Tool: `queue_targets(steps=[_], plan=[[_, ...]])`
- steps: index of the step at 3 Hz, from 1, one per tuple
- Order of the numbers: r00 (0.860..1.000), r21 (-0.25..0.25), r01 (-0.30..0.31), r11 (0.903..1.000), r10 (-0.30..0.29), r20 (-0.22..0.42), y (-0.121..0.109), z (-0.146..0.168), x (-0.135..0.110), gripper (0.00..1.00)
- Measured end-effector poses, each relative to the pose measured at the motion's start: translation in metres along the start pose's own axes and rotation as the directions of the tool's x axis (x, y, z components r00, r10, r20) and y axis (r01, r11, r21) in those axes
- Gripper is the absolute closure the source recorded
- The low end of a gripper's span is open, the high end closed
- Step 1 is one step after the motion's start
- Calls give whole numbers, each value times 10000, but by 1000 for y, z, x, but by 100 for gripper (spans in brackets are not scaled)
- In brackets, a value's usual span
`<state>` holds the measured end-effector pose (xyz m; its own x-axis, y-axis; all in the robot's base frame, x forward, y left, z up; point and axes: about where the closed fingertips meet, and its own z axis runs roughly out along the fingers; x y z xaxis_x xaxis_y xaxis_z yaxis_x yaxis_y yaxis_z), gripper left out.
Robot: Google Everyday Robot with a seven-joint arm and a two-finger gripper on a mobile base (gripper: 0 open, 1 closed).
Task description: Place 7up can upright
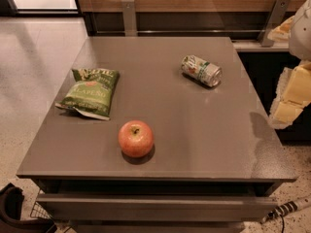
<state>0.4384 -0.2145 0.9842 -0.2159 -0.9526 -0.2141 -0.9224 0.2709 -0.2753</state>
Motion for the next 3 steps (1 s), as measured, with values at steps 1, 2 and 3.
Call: queue_targets(steps=[1, 2, 3], plan=[[10000, 2, 0, 10000, 0, 1, 0, 0, 0, 0], [9996, -58, -265, 9996, 265, 12, -14, 1, -5, 0], [9951, -233, -988, 9948, 987, -53, -52, 13, -22, 0]])
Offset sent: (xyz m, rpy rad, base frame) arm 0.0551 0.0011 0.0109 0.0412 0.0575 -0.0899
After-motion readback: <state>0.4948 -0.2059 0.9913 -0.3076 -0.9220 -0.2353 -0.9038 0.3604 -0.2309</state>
